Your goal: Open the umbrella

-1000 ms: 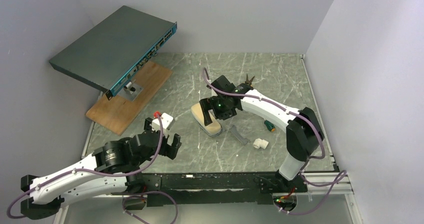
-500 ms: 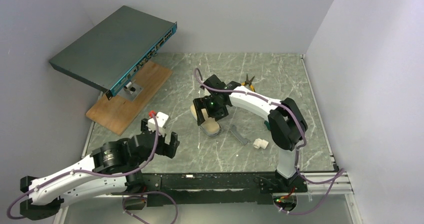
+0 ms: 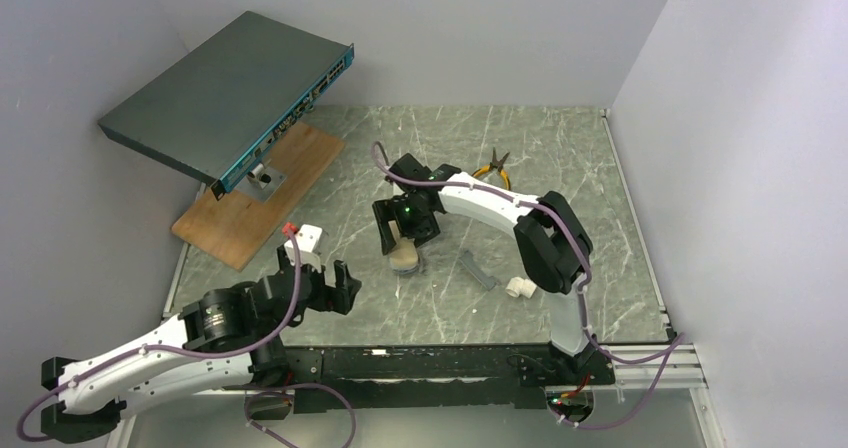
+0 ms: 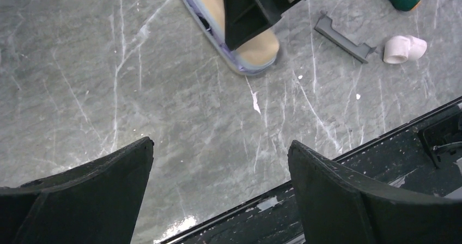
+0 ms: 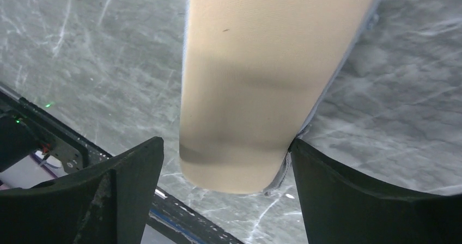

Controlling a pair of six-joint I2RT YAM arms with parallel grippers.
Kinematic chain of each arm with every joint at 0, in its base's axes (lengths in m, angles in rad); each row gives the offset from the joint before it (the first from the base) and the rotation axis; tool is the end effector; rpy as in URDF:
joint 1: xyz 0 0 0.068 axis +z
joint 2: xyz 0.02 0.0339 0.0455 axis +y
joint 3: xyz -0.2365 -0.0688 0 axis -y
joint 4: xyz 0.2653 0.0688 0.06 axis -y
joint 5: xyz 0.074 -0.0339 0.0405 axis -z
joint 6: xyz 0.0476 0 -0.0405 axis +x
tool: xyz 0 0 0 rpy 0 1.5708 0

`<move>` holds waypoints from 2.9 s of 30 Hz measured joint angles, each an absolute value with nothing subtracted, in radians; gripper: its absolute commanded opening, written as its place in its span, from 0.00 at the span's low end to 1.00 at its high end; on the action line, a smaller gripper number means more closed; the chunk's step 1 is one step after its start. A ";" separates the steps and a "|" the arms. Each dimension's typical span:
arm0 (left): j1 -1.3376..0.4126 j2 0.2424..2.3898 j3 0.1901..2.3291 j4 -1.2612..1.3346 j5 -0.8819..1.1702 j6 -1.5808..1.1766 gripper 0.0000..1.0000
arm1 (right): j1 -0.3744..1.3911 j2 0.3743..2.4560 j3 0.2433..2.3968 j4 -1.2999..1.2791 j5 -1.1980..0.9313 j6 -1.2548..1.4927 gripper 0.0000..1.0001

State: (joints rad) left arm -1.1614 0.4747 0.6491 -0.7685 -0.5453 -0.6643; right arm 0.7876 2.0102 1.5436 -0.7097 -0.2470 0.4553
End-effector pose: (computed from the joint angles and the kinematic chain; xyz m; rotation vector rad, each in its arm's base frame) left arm 0.0846 -0.1329 0.2625 0.2131 2.1014 -0.5210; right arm 0.2956 0.3134 0.1508 -0.5501 2.8455 0.6295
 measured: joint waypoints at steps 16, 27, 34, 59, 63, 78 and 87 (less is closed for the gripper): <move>-1.162 0.559 0.593 -0.685 -0.582 -0.826 0.94 | 0.835 2.132 1.716 -0.831 -0.129 0.484 0.87; -1.162 0.552 0.575 -0.667 -0.624 -0.860 0.95 | 0.827 2.074 1.609 -0.740 -0.134 0.487 0.75; -1.162 0.624 0.575 -0.632 -0.635 -0.859 0.95 | 0.826 2.016 1.528 -0.705 -0.201 0.485 0.75; -1.140 0.630 0.579 -0.640 -0.700 -0.926 0.85 | 0.818 1.836 1.473 -0.674 -0.225 0.490 0.68; -1.139 0.561 0.618 -0.784 -0.731 -0.969 0.84 | 0.888 1.845 1.605 -0.702 -0.175 0.489 0.50; -1.139 0.323 0.739 -1.063 -0.773 -0.951 0.83 | 0.982 2.231 1.879 -0.765 -0.146 0.491 0.43; -1.139 0.325 0.739 -1.063 -0.773 -0.935 0.83 | 0.978 2.251 1.897 -0.836 -0.053 0.474 0.43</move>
State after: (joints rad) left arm -1.1385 0.3252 0.7387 -1.0634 -0.7727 -0.9348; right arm 0.9783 2.2505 1.8973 -0.8360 -0.0528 0.4744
